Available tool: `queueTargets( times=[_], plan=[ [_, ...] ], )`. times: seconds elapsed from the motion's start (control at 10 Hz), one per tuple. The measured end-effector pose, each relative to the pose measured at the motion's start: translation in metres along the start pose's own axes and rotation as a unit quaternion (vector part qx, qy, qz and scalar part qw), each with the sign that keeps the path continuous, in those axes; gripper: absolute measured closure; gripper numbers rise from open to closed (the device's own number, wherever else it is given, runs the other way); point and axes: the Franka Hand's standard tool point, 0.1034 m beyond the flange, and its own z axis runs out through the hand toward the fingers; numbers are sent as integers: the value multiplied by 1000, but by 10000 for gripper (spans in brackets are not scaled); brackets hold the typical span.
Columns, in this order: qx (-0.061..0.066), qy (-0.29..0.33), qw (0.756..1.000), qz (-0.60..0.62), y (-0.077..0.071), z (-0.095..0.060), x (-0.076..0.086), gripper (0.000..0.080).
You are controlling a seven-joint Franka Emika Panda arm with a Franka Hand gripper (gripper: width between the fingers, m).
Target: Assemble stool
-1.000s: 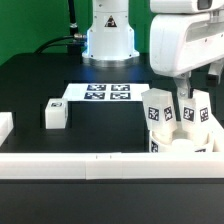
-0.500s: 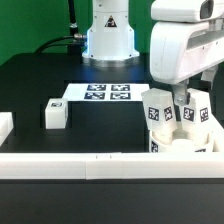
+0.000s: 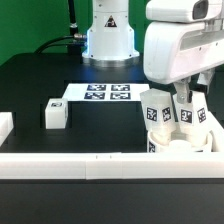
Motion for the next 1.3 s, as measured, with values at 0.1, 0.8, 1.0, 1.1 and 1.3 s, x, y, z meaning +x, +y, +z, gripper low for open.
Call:
queueTargets(
  times=[0.1,0.8,1.0,1.1,1.3],
  plan=[
    [1,0,999,51,0,0,0,468],
    [6,8,825,566,-6,0,6,468],
    [8,8,769,640,-7,-1,7,466],
    [11,8,746,665,-7,-1,7,466],
    [24,7,641,767,-11,-1,11,466]
  ],
)
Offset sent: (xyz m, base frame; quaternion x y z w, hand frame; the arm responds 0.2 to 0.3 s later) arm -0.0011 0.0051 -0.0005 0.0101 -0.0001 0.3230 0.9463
